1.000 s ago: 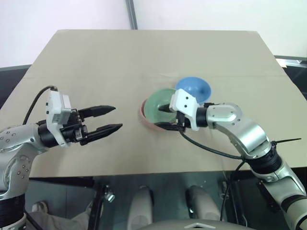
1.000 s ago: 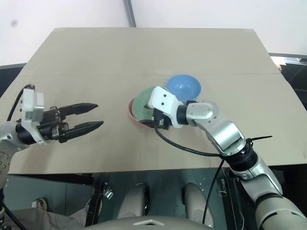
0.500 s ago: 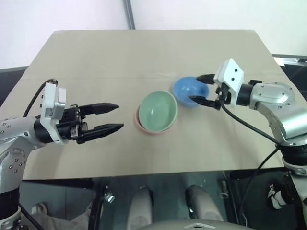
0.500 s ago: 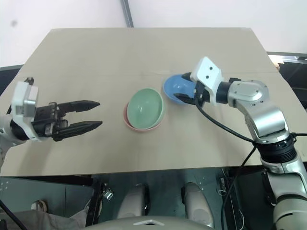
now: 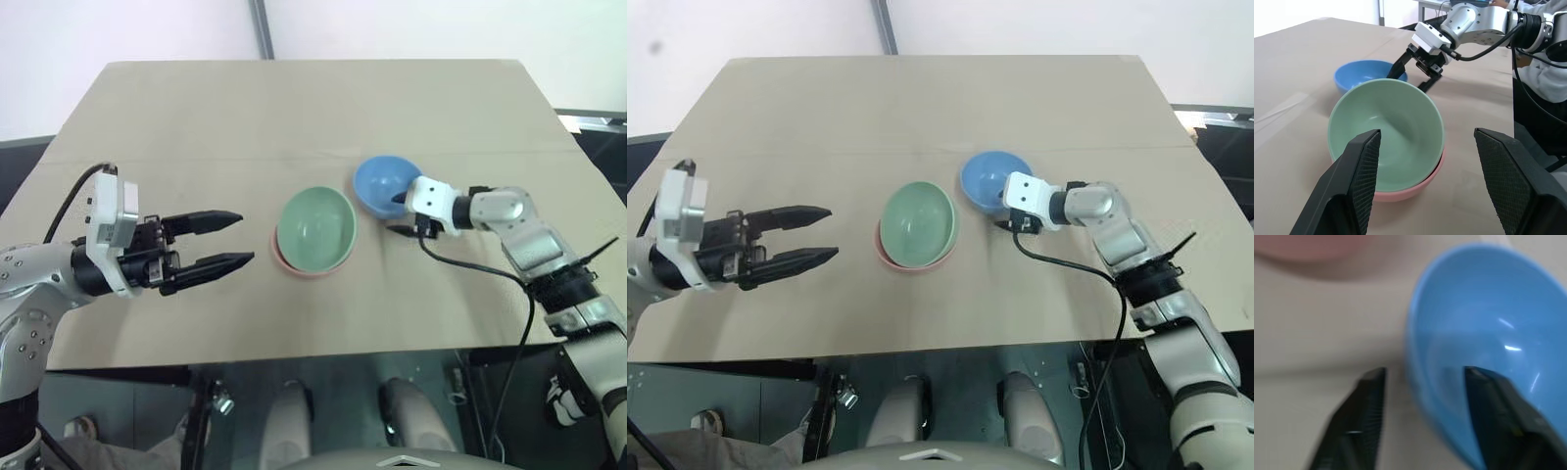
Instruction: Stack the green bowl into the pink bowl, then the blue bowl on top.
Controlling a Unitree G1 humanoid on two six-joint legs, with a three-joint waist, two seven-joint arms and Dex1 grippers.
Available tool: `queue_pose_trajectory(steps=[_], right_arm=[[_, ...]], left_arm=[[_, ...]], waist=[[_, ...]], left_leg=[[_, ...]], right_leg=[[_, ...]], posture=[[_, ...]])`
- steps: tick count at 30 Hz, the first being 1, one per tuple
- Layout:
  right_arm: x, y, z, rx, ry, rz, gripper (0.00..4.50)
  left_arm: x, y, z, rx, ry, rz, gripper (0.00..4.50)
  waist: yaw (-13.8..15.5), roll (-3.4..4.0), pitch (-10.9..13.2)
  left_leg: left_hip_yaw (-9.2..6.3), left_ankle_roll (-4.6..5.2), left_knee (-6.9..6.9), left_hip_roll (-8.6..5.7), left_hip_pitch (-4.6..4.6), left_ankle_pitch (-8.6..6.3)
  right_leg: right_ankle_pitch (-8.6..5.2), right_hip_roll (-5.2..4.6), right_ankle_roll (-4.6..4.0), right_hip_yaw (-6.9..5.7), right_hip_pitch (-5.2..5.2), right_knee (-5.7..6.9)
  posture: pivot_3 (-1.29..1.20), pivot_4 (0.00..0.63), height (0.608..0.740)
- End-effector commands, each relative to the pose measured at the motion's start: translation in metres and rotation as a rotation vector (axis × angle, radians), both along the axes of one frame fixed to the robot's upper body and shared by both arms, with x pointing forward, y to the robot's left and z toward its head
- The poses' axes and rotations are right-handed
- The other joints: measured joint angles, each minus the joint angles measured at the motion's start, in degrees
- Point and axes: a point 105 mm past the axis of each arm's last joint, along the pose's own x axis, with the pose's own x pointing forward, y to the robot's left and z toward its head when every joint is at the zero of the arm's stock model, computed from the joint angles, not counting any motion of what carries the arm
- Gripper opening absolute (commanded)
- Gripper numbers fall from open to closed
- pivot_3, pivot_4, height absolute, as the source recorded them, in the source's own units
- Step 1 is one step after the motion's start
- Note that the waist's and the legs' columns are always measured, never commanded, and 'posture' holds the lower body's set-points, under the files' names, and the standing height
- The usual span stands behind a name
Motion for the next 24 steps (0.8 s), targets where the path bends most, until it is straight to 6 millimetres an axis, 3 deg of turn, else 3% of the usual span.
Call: queue_pose_trajectory(steps=[1, 3, 5, 6, 8, 13, 16, 20, 24], right_arm=[[0.002, -0.001, 0.011, -0.021, -0.067, 0.033, 0.90], [0.002, -0.001, 0.013, -0.023, -0.087, 0.043, 0.04], [0.001, -0.002, 0.022, -0.019, -0.128, 0.046, 0.04], [-0.004, 0.000, 0.037, 0.023, -0.150, 0.062, 0.04], [-0.020, 0.009, 0.068, 0.117, -0.176, 0.124, 0.04], [-0.066, 0.040, 0.108, 0.265, -0.141, 0.285, 0.04], [-0.094, 0.056, 0.112, 0.289, -0.084, 0.383, 0.04], [-0.123, 0.069, 0.102, 0.296, 0.022, 0.480, 0.04], [-0.130, 0.078, 0.083, 0.256, 0.063, 0.497, 0.04]], left_arm=[[-0.004, 0.000, 0.010, 0.001, -0.061, 0.012, 3.23], [-0.003, -0.001, 0.010, -0.001, -0.062, 0.014, 3.23], [-0.002, -0.001, 0.009, -0.003, -0.064, 0.017, 3.23], [0.000, 0.000, 0.009, -0.010, -0.063, 0.025, 3.23], [0.003, 0.004, 0.007, -0.014, -0.060, 0.043, 3.23], [0.009, 0.011, -0.001, -0.014, -0.042, 0.061, 3.23], [0.011, 0.015, -0.004, -0.006, -0.036, 0.064, 3.23], [0.014, 0.020, -0.004, 0.005, -0.037, 0.070, 3.23], [0.015, 0.022, -0.003, 0.015, -0.040, 0.069, 3.23]], waist=[[0.1, 0.00, 0.0], [0.1, 0.00, 0.0], [0.2, 0.01, 0.0], [0.3, 0.03, 0.0], [0.3, 0.06, 0.1], [0.6, 0.13, 0.1], [0.7, 0.13, 0.1], [0.9, 0.11, 0.1], [0.8, 0.11, 0.1]], left_leg=[[0.00, 0.00, -0.01, 0.00, 0.00, 0.00], [0.00, 0.00, -0.01, 0.00, 0.00, 0.00], [0.00, 0.00, -0.01, 0.00, 0.00, 0.00], [0.00, 0.00, -0.01, 0.00, 0.00, 0.00], [0.00, 0.00, -0.01, 0.00, 0.00, 0.00], [-0.04, 0.00, -0.08, 0.01, 0.02, 0.00], [-0.03, 0.00, -0.08, 0.01, 0.02, 0.00], [-0.04, 0.00, -0.06, 0.01, 0.02, 0.00], [-0.03, 0.00, -0.06, 0.01, 0.02, 0.00]], right_leg=[[0.00, 0.00, 0.00, 0.00, 0.00, -0.01], [0.00, 0.00, 0.00, 0.00, 0.00, -0.01], [0.00, 0.00, 0.00, 0.00, 0.00, 0.00], [0.00, 0.00, 0.00, 0.00, 0.00, 0.00], [0.00, 0.00, 0.00, 0.00, -0.01, 0.02], [-0.01, 0.02, -0.03, -0.03, -0.02, 0.03], [-0.02, 0.01, -0.04, -0.04, -0.01, 0.03], [-0.03, 0.00, -0.05, -0.05, -0.01, 0.03], [-0.03, 0.00, -0.05, -0.05, -0.02, 0.03]], posture=[[0.00, 0.150, 0.740], [0.00, 0.150, 0.740], [0.00, 0.150, 0.740], [0.00, 0.150, 0.740], [0.00, 0.150, 0.740], [0.00, 0.150, 0.740], [0.00, 0.150, 0.740], [0.00, 0.150, 0.740], [0.00, 0.150, 0.740]])
